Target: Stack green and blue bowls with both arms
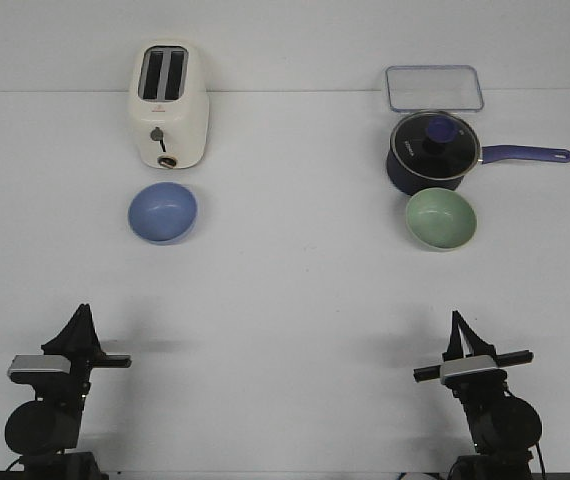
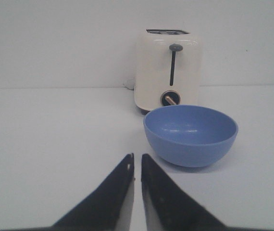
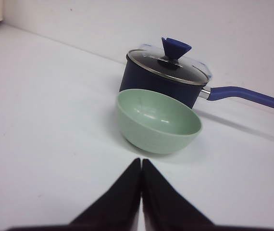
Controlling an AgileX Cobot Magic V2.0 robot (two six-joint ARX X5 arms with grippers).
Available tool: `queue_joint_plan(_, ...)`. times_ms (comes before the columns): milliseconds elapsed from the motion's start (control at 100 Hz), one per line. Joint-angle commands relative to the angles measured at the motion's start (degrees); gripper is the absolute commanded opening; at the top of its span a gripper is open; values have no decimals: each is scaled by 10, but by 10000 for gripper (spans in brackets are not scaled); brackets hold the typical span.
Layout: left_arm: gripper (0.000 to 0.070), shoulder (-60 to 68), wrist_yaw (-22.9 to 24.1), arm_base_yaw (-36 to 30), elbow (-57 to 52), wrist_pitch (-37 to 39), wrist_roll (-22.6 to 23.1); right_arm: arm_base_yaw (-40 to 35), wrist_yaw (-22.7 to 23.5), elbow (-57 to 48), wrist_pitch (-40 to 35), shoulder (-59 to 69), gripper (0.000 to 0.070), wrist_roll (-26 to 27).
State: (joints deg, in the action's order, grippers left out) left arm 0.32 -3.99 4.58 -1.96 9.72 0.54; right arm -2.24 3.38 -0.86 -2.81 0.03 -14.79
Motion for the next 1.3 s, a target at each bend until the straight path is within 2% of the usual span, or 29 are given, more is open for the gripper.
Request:
queue_joint_plan(0, 14, -1, -1, -1, 12, 7, 1, 0, 0, 1, 5, 0, 0, -1)
queue_joint_plan(780, 14, -1, -1, -1, 12, 7, 1, 0, 4, 1, 5, 0, 0, 8)
queue_joint_plan(850, 14, -1, -1, -1, 12, 7, 1, 0, 12, 1, 5, 0, 0, 42)
queue_joint_plan(910, 14, -1, -1, -1, 12, 7, 1, 0, 21, 1, 5, 0, 0, 97)
queue_joint_plan(1030, 14, -1, -1, -1, 12, 7, 1, 0, 25, 1, 7, 0, 0, 258)
queue_joint_plan(1080, 14, -1, -1, -1, 12, 7, 1, 0, 20, -2, 7, 0, 0, 305)
queue_joint_plan(1150, 13, -1, -1, -1, 12, 7, 1, 0, 10, -16, 0, 0, 0, 343)
queue_joint_plan(1290, 13, -1, -1, -1, 12, 7, 1, 0, -24, -81, -49, 24, 0, 373)
